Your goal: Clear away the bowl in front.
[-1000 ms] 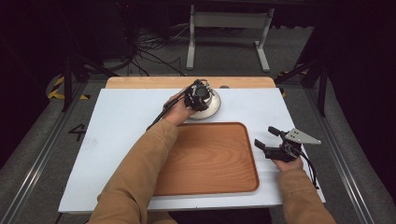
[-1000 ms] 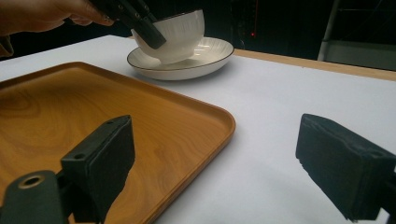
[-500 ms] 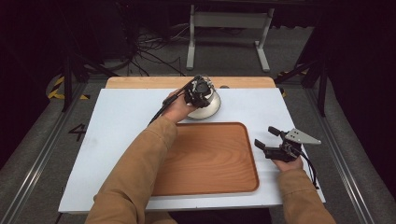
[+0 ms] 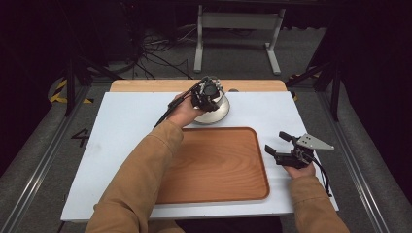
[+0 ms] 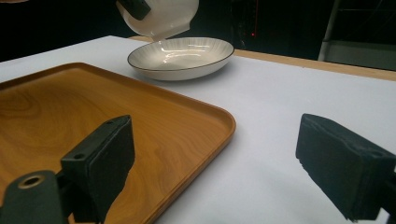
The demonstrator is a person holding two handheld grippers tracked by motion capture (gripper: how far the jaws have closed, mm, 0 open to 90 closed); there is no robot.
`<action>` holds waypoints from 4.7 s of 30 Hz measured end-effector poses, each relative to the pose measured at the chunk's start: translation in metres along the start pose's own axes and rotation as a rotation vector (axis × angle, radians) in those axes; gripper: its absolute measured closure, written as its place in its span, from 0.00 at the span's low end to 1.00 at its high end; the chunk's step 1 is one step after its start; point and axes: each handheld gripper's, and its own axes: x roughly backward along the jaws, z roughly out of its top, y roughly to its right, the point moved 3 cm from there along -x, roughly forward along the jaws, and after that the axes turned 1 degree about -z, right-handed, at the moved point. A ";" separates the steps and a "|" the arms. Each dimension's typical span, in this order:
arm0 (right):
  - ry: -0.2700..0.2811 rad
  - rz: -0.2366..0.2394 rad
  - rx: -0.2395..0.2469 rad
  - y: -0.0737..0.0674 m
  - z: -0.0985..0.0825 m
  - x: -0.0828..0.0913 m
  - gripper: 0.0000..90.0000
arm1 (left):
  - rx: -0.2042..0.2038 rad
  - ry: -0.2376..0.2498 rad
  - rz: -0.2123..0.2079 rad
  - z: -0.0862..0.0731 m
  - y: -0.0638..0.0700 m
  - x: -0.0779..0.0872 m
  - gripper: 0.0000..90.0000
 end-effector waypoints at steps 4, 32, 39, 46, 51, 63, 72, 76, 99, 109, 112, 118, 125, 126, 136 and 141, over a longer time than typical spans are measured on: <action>-0.001 0.001 -0.001 0.000 0.000 0.000 0.13 | -0.023 0.008 -0.012 0.001 0.007 0.006 0.93; 0.000 0.000 0.002 0.000 0.000 0.000 0.13 | -0.050 0.058 -0.063 -0.020 0.055 0.060 0.93; 0.000 -0.002 0.003 0.000 0.000 0.000 0.13 | -0.055 0.066 -0.066 -0.029 0.064 0.068 0.93; 0.000 -0.001 0.005 0.000 0.000 0.000 0.13 | -0.051 0.077 -0.064 -0.037 0.071 0.079 0.93; 0.000 -0.001 0.003 0.000 0.000 0.000 0.13 | -0.080 0.068 -0.066 -0.041 0.080 0.083 0.93; 0.000 -0.001 0.006 0.000 0.000 0.000 0.13 | -0.106 0.065 -0.101 -0.052 0.098 0.089 0.93; 0.000 0.000 0.005 0.000 0.000 0.000 0.13 | -0.116 0.040 -0.133 -0.060 0.108 0.083 0.93; 0.000 0.000 0.003 0.000 0.000 0.000 0.13 | -0.128 0.028 -0.140 -0.062 0.112 0.082 0.93; -0.002 0.000 0.001 0.000 0.000 0.000 0.13 | -0.172 -0.081 -0.226 -0.074 0.130 0.055 0.94; -0.001 0.000 0.001 0.000 0.000 0.000 0.13 | -0.187 -0.122 -0.257 -0.079 0.137 0.043 0.94; -0.002 -0.001 0.001 0.000 0.000 0.000 0.13 | -0.173 -0.139 -0.261 -0.081 0.139 0.040 0.94; -0.001 -0.001 0.001 0.000 0.000 0.000 0.13 | -0.170 -0.152 -0.274 -0.082 0.141 0.035 0.94; -0.001 -0.001 0.002 0.000 0.000 0.000 0.13 | -0.185 -0.164 -0.289 -0.083 0.142 0.033 0.94; -0.002 -0.001 0.002 0.000 0.000 0.000 0.13 | -0.184 -0.168 -0.288 -0.083 0.142 0.032 0.94; -0.001 -0.001 0.001 0.000 0.000 0.000 0.13 | -0.188 -0.175 -0.313 -0.083 0.145 0.029 0.94; -0.002 -0.001 0.000 0.000 0.000 0.000 0.13 | -0.200 -0.185 -0.327 -0.082 0.148 0.026 0.93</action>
